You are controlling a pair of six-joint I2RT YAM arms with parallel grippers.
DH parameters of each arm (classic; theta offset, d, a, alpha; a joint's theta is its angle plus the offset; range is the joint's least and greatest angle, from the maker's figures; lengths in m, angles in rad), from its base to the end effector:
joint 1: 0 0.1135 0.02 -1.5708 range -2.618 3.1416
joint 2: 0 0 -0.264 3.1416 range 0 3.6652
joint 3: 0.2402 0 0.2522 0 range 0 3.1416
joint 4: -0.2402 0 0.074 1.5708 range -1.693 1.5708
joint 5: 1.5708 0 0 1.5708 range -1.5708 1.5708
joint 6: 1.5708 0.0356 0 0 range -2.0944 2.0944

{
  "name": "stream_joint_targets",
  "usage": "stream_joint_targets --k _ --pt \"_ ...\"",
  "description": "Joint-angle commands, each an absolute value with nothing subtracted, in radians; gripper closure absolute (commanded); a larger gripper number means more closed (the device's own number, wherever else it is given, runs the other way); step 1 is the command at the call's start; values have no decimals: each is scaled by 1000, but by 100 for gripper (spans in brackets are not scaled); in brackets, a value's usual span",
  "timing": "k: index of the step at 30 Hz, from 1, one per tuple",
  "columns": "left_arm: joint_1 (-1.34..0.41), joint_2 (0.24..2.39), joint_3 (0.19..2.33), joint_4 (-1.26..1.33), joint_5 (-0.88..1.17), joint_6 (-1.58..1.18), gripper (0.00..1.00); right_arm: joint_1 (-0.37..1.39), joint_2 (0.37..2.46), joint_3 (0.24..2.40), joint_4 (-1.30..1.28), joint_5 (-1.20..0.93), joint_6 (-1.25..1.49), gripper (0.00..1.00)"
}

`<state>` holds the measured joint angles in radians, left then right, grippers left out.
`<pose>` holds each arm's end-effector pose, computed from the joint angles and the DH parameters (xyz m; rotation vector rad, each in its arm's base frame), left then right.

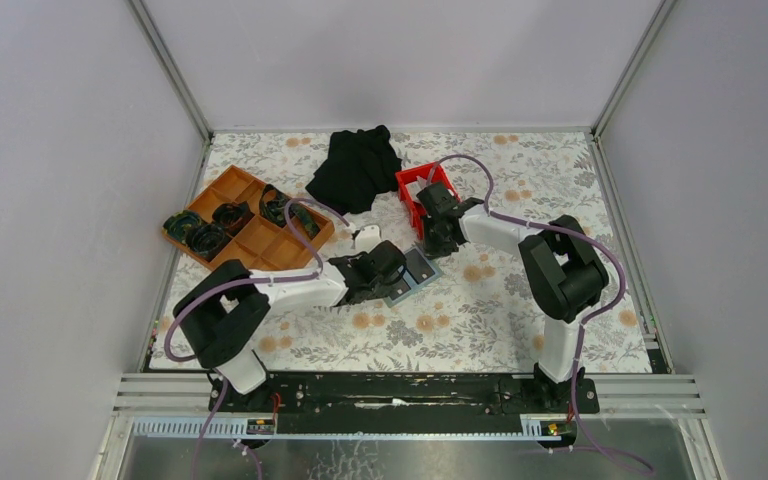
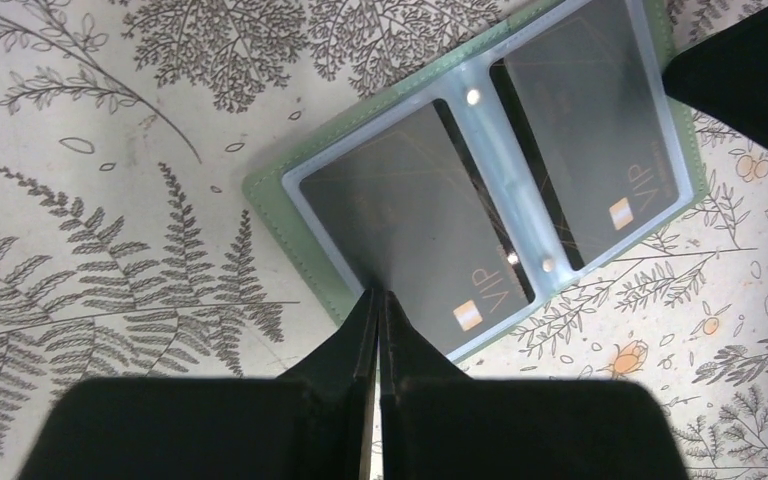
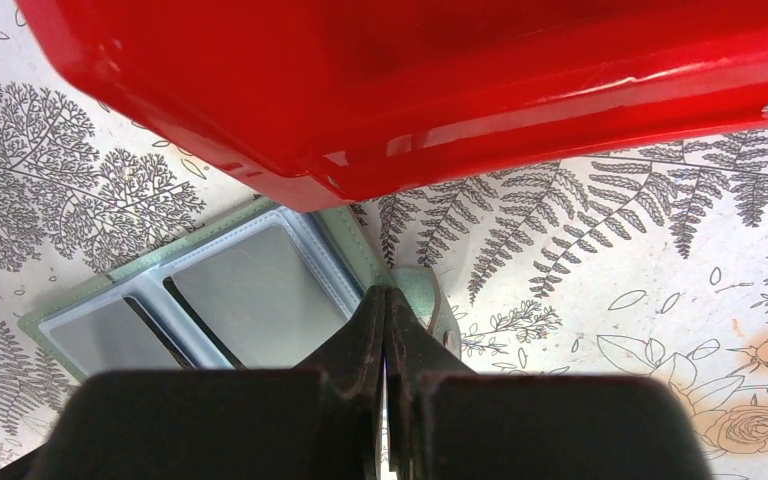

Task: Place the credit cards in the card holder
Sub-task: Move the card holder to the center of the board.

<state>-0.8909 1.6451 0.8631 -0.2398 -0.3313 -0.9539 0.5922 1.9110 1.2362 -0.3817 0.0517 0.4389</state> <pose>0.2051 -0.2352 0.1549 -0.1991 2.5303 -0.3131 0.3252 0.2166 0.1608 -0.1853 2.6485 0.2845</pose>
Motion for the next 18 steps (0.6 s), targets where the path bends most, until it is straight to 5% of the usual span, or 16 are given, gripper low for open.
stream_joint_targets --k 1,18 --pt "-897 1591 841 -313 -375 -943 97 612 1947 1177 -455 26 460 100" --pt "-897 1633 813 -344 -388 -954 96 671 1891 1099 -453 6 534 100"
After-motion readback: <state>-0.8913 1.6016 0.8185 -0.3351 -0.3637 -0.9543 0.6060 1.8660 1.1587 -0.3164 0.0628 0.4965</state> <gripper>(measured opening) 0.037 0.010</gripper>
